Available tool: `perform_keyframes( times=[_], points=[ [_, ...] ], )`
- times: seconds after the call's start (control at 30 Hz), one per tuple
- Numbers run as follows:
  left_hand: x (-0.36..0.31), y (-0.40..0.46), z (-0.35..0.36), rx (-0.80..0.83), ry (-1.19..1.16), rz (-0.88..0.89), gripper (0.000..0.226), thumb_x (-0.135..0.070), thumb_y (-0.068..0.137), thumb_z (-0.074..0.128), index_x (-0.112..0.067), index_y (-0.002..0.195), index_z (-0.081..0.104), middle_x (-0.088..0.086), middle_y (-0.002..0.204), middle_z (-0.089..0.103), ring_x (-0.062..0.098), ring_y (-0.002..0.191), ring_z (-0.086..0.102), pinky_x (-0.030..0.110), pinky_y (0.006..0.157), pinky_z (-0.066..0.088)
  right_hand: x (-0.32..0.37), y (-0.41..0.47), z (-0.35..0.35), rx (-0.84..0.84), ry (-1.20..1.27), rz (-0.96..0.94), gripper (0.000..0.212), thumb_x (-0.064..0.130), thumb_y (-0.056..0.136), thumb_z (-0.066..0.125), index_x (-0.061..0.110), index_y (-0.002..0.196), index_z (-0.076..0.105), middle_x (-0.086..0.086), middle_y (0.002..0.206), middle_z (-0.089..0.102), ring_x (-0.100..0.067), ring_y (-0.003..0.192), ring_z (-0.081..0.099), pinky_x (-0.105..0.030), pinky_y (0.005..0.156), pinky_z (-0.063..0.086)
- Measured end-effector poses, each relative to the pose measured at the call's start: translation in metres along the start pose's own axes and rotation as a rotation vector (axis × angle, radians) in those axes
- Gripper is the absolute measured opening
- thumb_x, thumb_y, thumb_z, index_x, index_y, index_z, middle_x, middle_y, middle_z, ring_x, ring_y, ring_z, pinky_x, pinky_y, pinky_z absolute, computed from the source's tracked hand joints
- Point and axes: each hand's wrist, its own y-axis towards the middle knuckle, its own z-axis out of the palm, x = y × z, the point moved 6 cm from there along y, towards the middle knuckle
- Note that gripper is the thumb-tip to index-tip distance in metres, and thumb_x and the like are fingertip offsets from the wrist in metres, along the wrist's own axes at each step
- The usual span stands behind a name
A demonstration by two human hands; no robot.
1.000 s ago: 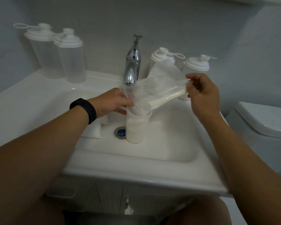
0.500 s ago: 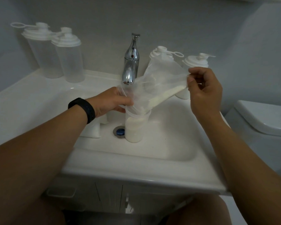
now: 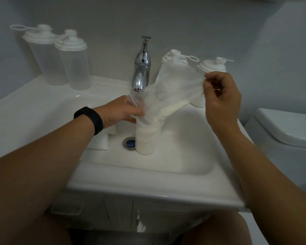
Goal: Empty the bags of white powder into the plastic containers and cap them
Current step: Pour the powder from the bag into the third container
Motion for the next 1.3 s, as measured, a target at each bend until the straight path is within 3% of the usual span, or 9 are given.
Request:
perform_keyframes(
  times=[0.2,0.3,0.47,0.57,0.73,0.87,0.97,1.03,1.3],
  points=[
    [-0.001,0.000,0.000,-0.009,-0.017,0.011,0.051,-0.023,0.073,0.072,-0.006,0.121,0.070,0.012,0.117,0.074,0.022,0.107,0.072,0.039,0.096,0.057,0.002,0.000,-0.001,-0.007,0.027,-0.019,0.015,0.008,0.099,0.060,0.018,0.108,0.064,0.006,0.098,0.066,-0.007,0.089,0.063,-0.020,0.083,0.051],
    [-0.002,0.000,-0.001,-0.014,-0.023,0.015,0.052,-0.024,0.074,0.072,-0.008,0.123,0.070,0.011,0.119,0.074,0.021,0.108,0.072,0.036,0.093,0.058,-0.001,0.002,0.000,0.002,0.073,0.026,0.016,0.011,0.098,0.062,0.020,0.110,0.064,0.004,0.098,0.067,-0.014,0.089,0.064,-0.028,0.083,0.054],
    [0.001,0.001,-0.002,-0.008,-0.027,-0.007,0.047,-0.024,0.072,0.074,-0.004,0.115,0.072,0.014,0.113,0.075,0.020,0.102,0.072,0.039,0.096,0.057,-0.038,-0.007,0.024,0.300,0.304,0.556,0.032,0.019,0.085,0.075,0.023,0.115,0.063,0.001,0.095,0.069,-0.014,0.080,0.065,-0.028,0.069,0.055],
    [0.000,0.001,-0.002,-0.009,-0.025,-0.010,0.046,-0.023,0.071,0.075,-0.002,0.112,0.072,0.012,0.109,0.075,0.019,0.099,0.072,0.036,0.093,0.058,-0.045,-0.019,0.037,0.463,0.372,0.719,0.022,0.012,0.091,0.072,0.012,0.112,0.067,-0.001,0.092,0.070,-0.013,0.076,0.060,-0.024,0.065,0.049],
    [-0.001,0.001,-0.005,-0.017,-0.041,0.011,0.028,-0.020,0.072,0.074,-0.007,0.096,0.076,0.010,0.103,0.075,0.020,0.097,0.072,0.038,0.095,0.057,-0.040,-0.011,0.028,0.383,0.145,0.550,0.007,0.025,0.094,0.072,0.018,0.096,0.073,0.002,0.084,0.072,-0.008,0.073,0.062,-0.028,0.068,0.049],
    [-0.003,0.002,-0.004,-0.030,-0.029,0.034,0.048,-0.020,0.073,0.073,0.006,0.113,0.071,0.020,0.118,0.072,0.024,0.105,0.072,0.041,0.100,0.056,-0.023,-0.009,0.023,0.300,0.080,0.392,0.012,0.031,0.097,0.070,0.021,0.098,0.074,0.015,0.075,0.072,0.002,0.067,0.063,-0.015,0.066,0.049],
    [-0.004,0.001,-0.004,-0.023,-0.031,0.038,0.050,-0.021,0.073,0.073,0.002,0.118,0.071,0.018,0.119,0.073,0.026,0.110,0.071,0.039,0.100,0.057,-0.016,-0.009,0.023,0.274,0.072,0.324,0.018,0.033,0.097,0.069,0.017,0.102,0.075,-0.009,0.091,0.074,-0.025,0.084,0.069,-0.037,0.081,0.057],
    [-0.004,0.000,-0.004,-0.015,-0.033,0.044,0.039,-0.020,0.073,0.073,-0.006,0.109,0.075,0.012,0.112,0.076,0.022,0.104,0.073,0.037,0.097,0.057,-0.016,-0.009,0.024,0.295,0.053,0.323,0.018,0.036,0.097,0.069,0.019,0.100,0.075,-0.015,0.093,0.073,-0.030,0.085,0.068,-0.046,0.086,0.056],
    [-0.006,-0.001,-0.005,-0.024,-0.018,0.056,0.051,-0.025,0.069,0.077,-0.002,0.114,0.073,0.014,0.116,0.075,0.023,0.107,0.072,0.033,0.094,0.059,-0.010,-0.009,0.021,0.270,0.085,0.234,0.018,0.036,0.098,0.067,0.019,0.100,0.073,-0.016,0.092,0.071,-0.038,0.087,0.065,-0.049,0.084,0.056]
  ],
)
